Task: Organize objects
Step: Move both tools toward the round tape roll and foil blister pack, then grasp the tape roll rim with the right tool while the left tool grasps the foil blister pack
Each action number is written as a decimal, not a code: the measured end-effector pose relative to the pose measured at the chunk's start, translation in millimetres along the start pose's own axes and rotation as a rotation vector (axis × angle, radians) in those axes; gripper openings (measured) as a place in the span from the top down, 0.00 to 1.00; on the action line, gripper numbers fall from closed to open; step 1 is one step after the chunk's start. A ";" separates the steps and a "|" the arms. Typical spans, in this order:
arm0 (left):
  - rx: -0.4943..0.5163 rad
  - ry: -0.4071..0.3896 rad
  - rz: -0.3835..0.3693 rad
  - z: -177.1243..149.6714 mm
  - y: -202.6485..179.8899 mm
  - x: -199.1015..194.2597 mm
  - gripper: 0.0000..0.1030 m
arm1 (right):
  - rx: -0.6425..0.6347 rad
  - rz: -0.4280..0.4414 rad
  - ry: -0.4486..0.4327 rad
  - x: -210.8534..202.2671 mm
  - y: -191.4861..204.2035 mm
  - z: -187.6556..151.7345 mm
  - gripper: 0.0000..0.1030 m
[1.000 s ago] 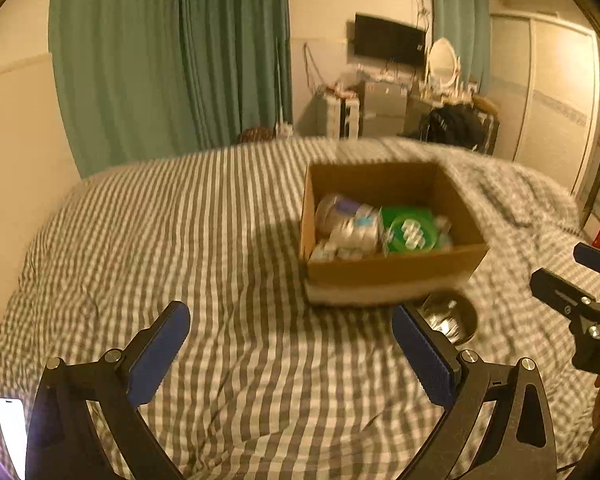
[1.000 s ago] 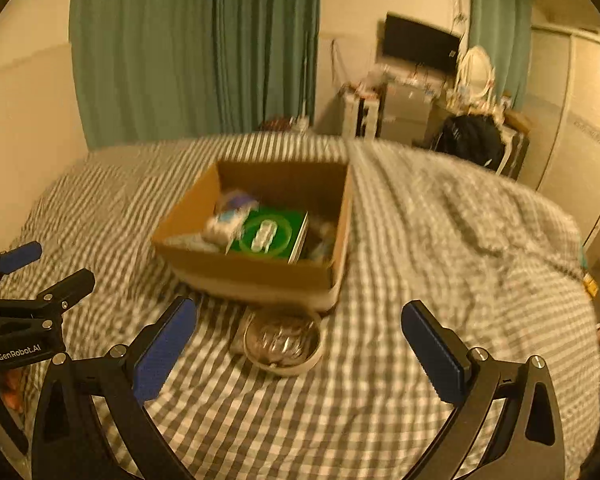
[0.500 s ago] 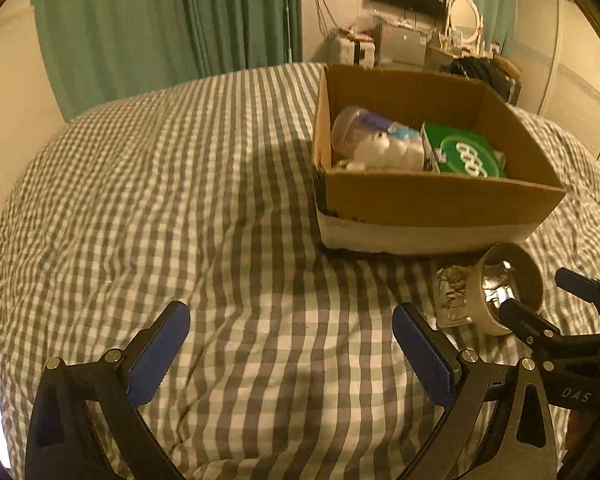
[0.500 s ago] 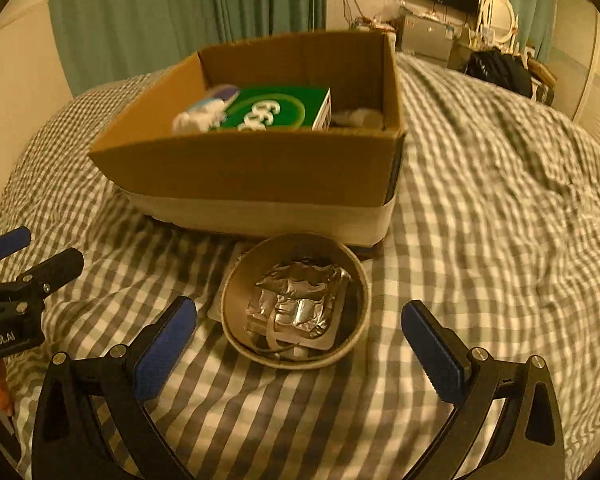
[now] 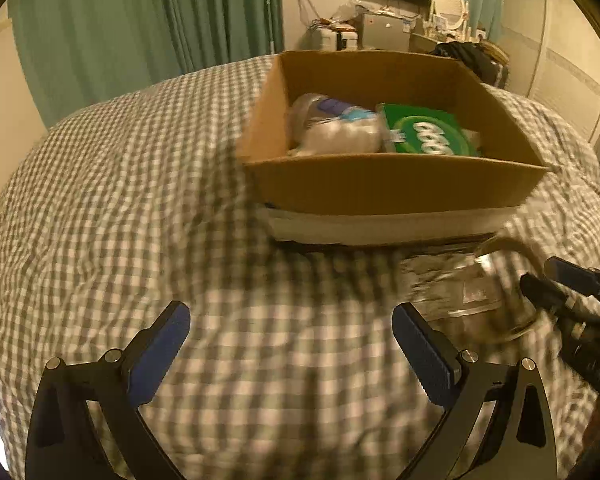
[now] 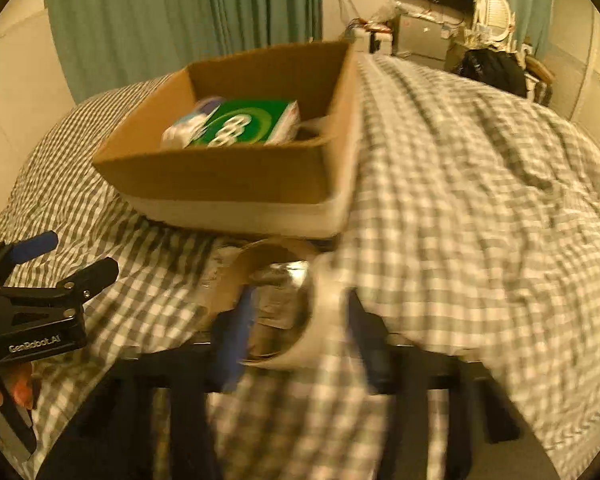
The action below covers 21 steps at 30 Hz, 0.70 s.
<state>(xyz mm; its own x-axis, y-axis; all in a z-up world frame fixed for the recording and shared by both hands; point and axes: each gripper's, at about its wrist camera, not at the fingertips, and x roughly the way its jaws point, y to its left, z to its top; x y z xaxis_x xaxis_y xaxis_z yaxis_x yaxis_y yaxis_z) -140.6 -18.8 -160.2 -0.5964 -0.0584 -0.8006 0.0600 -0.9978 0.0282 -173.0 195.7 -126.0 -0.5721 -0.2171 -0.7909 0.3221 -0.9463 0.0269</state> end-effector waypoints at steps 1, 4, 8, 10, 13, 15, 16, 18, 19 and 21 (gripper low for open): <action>0.001 -0.002 -0.010 0.6 -5.1 -0.6 0.00 | 0.016 -0.023 -0.011 -7.2 -10.3 -1.9 0.62; 0.028 0.004 -0.048 0.3 -27.6 2.2 0.00 | 0.065 -0.028 -0.006 -11.4 -32.9 -7.7 0.62; 0.102 0.023 -0.033 -4.8 -54.1 10.8 0.00 | 0.094 0.011 -0.019 -11.3 -43.9 -13.7 0.42; 0.132 0.026 0.002 -6.8 -57.7 14.4 0.00 | 0.098 0.050 -0.039 -9.3 -40.6 -11.6 0.34; 0.102 0.031 0.022 -2.6 -46.9 17.7 0.00 | 0.106 0.094 -0.022 1.5 -32.0 -10.3 0.34; 0.044 0.042 0.013 -0.2 -34.3 19.0 0.00 | 0.098 0.067 0.011 17.0 -27.4 -10.1 0.37; 0.024 0.044 0.007 0.3 -29.7 18.9 0.00 | 0.102 0.073 0.027 25.6 -26.7 -10.3 0.42; -0.001 0.050 0.002 0.5 -23.7 20.5 0.00 | 0.120 0.095 0.062 38.5 -27.4 -11.1 0.71; 0.002 0.054 0.002 0.4 -23.3 21.4 0.00 | 0.127 0.101 0.074 44.1 -27.4 -11.9 0.83; 0.016 0.058 0.005 0.3 -28.6 20.8 0.00 | 0.116 0.098 0.088 44.9 -26.1 -12.9 0.94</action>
<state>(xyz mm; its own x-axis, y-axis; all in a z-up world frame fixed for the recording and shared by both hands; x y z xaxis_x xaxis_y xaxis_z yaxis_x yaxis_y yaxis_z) -155.0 8.5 -177.4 -0.5489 -0.0618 -0.8336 0.0493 -0.9979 0.0415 -197.4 213.8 -170.0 -0.4726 -0.2930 -0.8312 0.2808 -0.9440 0.1731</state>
